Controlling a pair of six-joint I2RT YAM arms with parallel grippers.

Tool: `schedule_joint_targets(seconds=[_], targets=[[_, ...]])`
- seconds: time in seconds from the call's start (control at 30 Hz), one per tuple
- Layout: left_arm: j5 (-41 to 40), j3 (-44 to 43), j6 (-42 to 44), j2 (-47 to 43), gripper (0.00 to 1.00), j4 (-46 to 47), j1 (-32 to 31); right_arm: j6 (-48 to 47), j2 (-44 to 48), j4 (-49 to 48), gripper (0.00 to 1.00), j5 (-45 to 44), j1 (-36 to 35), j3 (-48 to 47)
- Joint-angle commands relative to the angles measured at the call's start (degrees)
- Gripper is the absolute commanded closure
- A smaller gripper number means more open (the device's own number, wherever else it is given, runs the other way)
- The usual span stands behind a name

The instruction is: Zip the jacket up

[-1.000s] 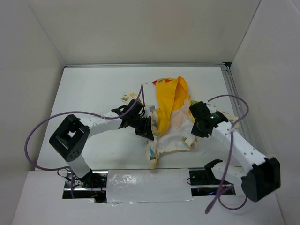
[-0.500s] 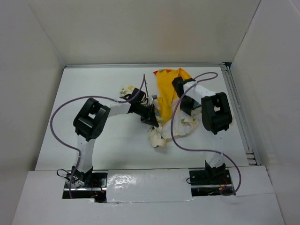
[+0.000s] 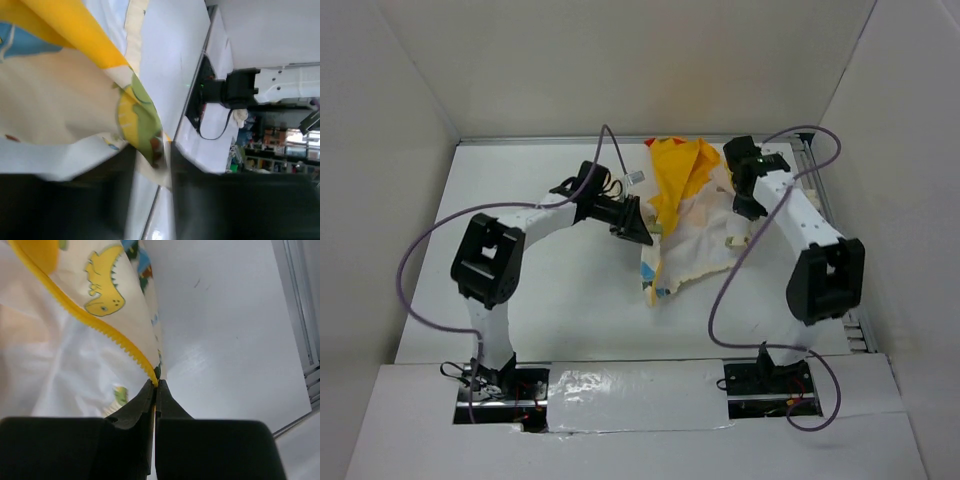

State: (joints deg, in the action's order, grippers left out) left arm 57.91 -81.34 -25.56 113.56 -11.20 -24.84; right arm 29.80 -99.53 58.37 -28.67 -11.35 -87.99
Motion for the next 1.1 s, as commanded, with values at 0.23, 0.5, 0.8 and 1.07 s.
schedule_joint_targets(seconds=[0.23, 0.5, 0.8, 1.07], targets=[[-2.6, 28.1, -4.7, -22.3, 0.01, 1.7, 1.7, 3.7, 1.1, 10.6, 1.00, -10.6, -10.2, 4.9], [-13.0, 37.8, -7.9, -40.2, 0.01, -3.5, 0.0, 3.2, -14.9, 11.1, 0.94, -6.1, -25.7, -5.7], [-19.7, 44.2, -11.7, -54.1, 0.01, -5.9, -1.5, 0.2, -15.0, -5.9, 0.42, 5.9, -32.0, -2.6], [-16.7, 45.0, -10.4, -52.6, 0.01, -2.1, -3.3, 2.3, 14.1, -20.5, 0.22, 12.8, -29.7, 23.0]])
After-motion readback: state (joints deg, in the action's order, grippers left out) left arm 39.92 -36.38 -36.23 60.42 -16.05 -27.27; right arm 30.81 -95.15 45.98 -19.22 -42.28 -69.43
